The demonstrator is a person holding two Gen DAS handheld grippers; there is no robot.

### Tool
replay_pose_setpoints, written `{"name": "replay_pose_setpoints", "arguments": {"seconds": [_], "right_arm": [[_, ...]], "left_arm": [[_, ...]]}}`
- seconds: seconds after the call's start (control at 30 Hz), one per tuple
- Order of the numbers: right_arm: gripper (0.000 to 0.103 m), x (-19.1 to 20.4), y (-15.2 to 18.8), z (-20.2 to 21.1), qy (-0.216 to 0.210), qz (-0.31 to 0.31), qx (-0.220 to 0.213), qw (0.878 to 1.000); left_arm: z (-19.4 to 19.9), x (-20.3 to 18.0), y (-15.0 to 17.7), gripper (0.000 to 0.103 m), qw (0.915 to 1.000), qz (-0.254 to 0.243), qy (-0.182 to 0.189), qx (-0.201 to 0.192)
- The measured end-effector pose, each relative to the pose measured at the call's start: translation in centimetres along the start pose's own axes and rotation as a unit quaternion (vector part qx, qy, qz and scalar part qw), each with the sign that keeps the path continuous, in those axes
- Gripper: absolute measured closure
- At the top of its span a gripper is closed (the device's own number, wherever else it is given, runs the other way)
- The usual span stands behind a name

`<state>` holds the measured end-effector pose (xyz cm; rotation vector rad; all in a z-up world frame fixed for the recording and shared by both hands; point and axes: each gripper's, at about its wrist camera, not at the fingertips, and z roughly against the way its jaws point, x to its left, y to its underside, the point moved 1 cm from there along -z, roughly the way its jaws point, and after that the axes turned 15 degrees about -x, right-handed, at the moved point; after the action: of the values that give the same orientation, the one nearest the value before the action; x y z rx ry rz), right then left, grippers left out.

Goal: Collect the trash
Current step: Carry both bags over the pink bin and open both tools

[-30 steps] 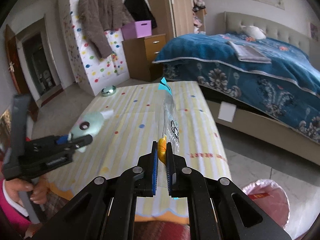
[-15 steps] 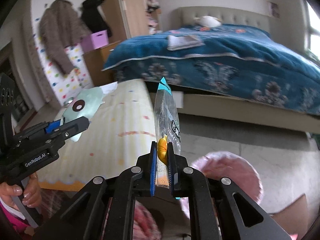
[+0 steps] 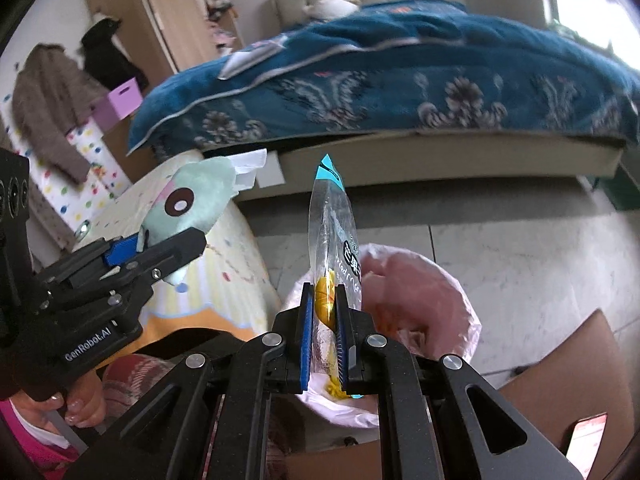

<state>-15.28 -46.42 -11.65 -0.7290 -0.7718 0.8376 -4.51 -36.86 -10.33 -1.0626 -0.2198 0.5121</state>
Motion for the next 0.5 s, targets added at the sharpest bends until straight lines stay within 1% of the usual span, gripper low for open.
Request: {"name": "replay_pose_setpoints", "arguments": {"seconds": [0.07, 0.13, 0.17, 0.2, 0.3, 0.37, 0.4, 0.47, 0.5], "right_arm": [[0.090, -0.7, 0.4, -0.4, 0.002, -0.006, 0.001, 1.000], [0.084, -1.9, 0.7, -1.2, 0.006, -0.014, 0.006, 1.000], [0.083, -2.6, 0.9, -1.7, 0.007, -0.019, 0.010, 1.000], [0.080, -3.0, 1.1, -2.1, 0.009, -0.022, 0.011, 1.000], [0.077, -3.5, 1.4, -2.8, 0.013, -0.029, 0.019, 0.999], [0.072, -3.8, 1.5, -3.5, 0.011, -0.035, 0.029, 0.999], [0.067, -4.0, 1.5, -3.7, 0.013, -0.038, 0.032, 0.999], [0.064, -4.2, 1.5, -3.5, 0.014, -0.040, 0.035, 0.998], [0.059, -4.2, 1.4, -3.1, 0.016, -0.039, 0.031, 0.999]], "left_arm": [[-0.7, -0.3, 0.1, 0.056, 1.0000, -0.001, 0.005, 0.006], [-1.3, -0.5, 0.3, 0.046, 0.9999, -0.002, 0.005, 0.012], [-1.5, -0.5, 0.3, 0.038, 0.9999, -0.002, 0.003, 0.013], [-1.6, -0.4, 0.4, 0.036, 0.9999, 0.000, 0.002, 0.014], [-1.8, -0.1, 0.4, 0.032, 0.9998, 0.004, 0.002, 0.019], [-1.5, 0.2, 0.4, 0.031, 0.9998, 0.002, -0.002, 0.019], [-1.4, 0.2, 0.4, 0.030, 0.9998, 0.002, -0.005, 0.018], [-0.8, 0.7, 0.2, 0.029, 0.9998, 0.007, -0.010, 0.013], [-0.4, 1.0, 0.0, 0.028, 0.9998, 0.010, -0.014, 0.010]]}}
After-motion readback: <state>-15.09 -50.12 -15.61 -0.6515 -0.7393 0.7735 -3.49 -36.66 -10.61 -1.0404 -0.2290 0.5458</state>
